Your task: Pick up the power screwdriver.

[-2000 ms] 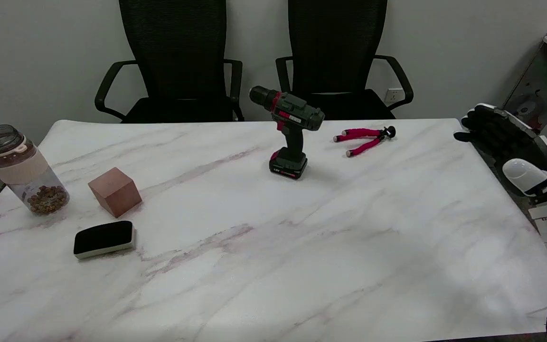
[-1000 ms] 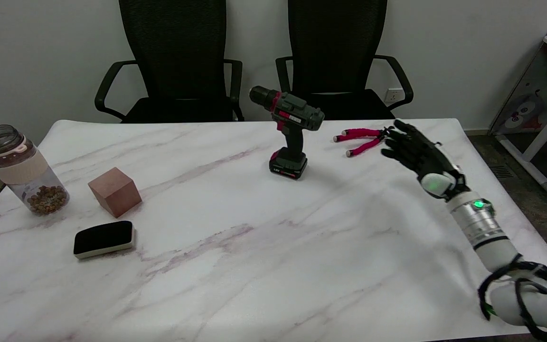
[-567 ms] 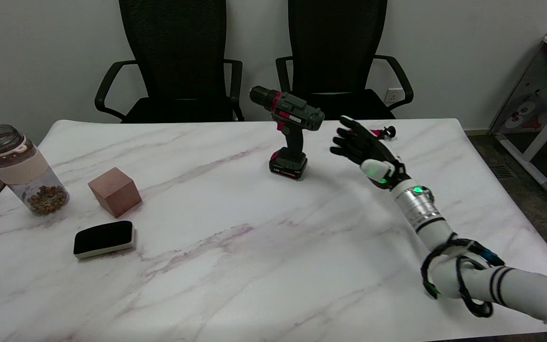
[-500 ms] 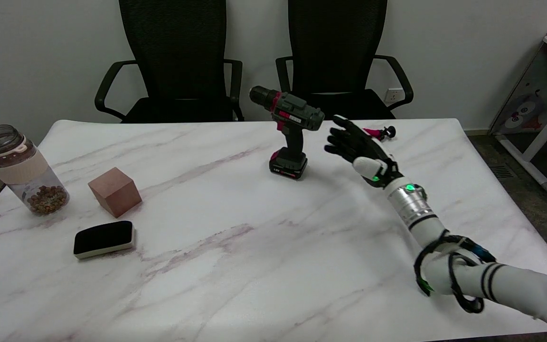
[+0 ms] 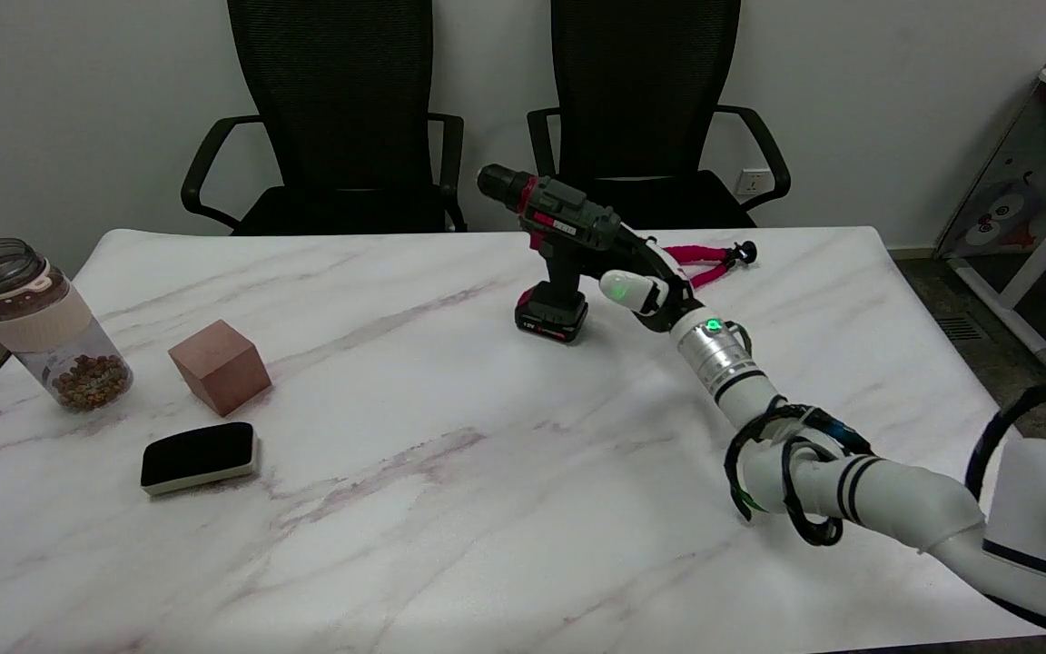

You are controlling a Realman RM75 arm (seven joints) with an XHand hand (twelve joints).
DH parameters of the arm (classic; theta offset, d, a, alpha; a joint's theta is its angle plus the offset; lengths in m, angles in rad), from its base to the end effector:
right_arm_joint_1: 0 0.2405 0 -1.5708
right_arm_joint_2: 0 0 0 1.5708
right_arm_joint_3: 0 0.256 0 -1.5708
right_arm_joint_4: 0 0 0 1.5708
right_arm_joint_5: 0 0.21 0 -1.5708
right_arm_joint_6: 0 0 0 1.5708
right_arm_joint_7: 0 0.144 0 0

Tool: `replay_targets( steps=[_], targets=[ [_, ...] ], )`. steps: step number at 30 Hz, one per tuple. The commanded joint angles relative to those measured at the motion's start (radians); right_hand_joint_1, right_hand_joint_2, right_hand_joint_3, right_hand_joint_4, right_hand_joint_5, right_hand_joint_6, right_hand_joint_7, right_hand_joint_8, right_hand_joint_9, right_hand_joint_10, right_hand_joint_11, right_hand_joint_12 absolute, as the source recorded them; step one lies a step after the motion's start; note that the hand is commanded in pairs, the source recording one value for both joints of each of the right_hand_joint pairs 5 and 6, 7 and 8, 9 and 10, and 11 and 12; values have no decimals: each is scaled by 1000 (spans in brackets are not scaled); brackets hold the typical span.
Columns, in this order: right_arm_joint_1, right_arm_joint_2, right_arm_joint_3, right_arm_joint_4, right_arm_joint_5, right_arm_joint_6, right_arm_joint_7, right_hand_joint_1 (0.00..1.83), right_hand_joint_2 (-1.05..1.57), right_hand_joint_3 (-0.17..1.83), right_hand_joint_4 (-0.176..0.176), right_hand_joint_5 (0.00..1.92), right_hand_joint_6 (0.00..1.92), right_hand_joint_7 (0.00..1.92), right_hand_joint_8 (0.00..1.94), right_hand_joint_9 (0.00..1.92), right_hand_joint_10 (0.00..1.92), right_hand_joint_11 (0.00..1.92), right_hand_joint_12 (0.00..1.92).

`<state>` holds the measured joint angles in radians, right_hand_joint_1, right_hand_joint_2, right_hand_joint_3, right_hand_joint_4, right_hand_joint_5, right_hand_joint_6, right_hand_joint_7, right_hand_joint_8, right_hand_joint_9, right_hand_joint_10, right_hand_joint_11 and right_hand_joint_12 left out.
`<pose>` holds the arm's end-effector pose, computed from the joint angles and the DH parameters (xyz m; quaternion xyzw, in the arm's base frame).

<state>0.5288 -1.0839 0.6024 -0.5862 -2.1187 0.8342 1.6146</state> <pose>-0.3183 -0.4146 0.3538 0.5247 -0.4876 0.5288 0.4554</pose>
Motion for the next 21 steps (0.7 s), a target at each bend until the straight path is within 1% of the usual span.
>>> replay_targets(
  steps=[1,8,15,21],
  targets=[
    [132,-80,-27,120,-23,-93,-5,929,-445,821,176,352,352,352,352,331,331,379,379],
    [175,-118,-41,153,-24,-154,-47,924,-517,866,176,332,332,332,332,274,274,316,316],
    [199,-167,-47,201,-24,-178,-56,924,-537,848,176,321,321,321,321,230,230,259,259],
    [203,-175,-47,214,-23,-204,-56,924,-542,838,176,330,330,330,330,228,228,252,252]
  ],
)
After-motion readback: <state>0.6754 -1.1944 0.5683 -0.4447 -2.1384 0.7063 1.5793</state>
